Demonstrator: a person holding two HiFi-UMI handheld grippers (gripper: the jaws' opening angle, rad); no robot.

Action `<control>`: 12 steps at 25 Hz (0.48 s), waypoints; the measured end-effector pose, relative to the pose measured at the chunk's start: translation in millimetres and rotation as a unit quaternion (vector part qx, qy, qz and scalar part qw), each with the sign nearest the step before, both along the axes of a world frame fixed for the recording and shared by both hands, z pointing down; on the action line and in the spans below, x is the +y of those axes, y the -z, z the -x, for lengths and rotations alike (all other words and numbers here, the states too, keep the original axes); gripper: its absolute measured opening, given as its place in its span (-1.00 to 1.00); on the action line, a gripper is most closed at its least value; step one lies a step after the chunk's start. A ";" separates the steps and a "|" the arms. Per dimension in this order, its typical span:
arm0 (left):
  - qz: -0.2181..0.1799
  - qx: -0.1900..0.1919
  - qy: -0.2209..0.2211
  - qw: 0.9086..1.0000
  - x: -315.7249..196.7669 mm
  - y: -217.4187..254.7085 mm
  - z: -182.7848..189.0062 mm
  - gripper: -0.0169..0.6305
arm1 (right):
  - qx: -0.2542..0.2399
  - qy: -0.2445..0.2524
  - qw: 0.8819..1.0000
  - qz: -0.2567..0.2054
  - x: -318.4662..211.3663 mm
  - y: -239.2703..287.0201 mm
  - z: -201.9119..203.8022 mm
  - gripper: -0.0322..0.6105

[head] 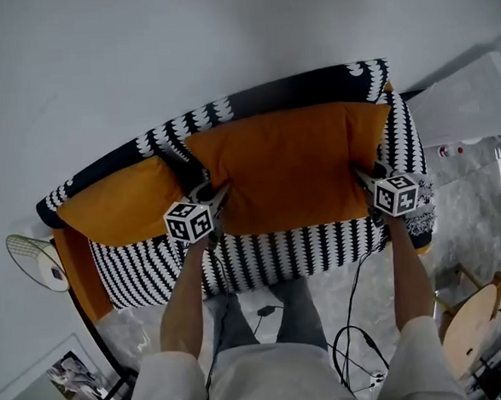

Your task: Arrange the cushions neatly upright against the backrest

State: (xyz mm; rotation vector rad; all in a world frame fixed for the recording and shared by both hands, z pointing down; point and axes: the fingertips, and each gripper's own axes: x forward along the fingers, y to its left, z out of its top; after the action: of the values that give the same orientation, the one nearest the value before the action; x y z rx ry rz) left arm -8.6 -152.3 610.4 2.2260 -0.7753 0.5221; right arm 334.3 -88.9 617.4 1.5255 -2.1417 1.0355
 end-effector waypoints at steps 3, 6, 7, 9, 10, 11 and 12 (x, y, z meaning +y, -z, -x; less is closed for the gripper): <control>-0.004 0.000 0.018 1.000 2.0 0.2 12.1 -0.60 | -0.002 0.016 1.000 -0.003 -9.0 -0.7 10.8 -0.40; -0.004 -0.001 0.051 0.999 7.3 -4.2 36.7 -0.60 | -0.004 0.047 0.999 -0.007 -25.4 -4.3 32.7 -0.40; -0.005 -0.002 0.064 0.998 7.4 -4.4 45.3 -0.60 | -0.004 0.059 0.998 -0.012 -32.9 -3.6 40.4 -0.39; -0.012 -0.002 0.088 0.996 5.7 -2.3 60.5 -0.60 | -0.003 0.076 0.997 -0.024 -46.4 -1.1 54.3 -0.39; -0.016 -0.001 0.098 0.995 4.3 -0.6 67.3 -0.60 | -0.004 0.082 0.996 -0.028 -52.5 -0.5 60.6 -0.39; -0.019 -0.001 0.107 0.994 2.6 0.6 73.2 -0.59 | -0.005 0.088 0.996 -0.031 -58.7 -0.6 66.2 -0.39; -0.022 -0.001 0.114 0.993 0.8 1.2 77.8 -0.59 | -0.006 0.092 0.995 -0.033 -64.3 -1.8 70.7 -0.38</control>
State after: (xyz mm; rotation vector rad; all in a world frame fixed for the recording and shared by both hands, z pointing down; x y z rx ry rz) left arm -86.4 -151.5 609.2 2.1406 -1.0338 0.3987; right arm 263.6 -153.2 619.2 1.3215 -2.2948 0.9236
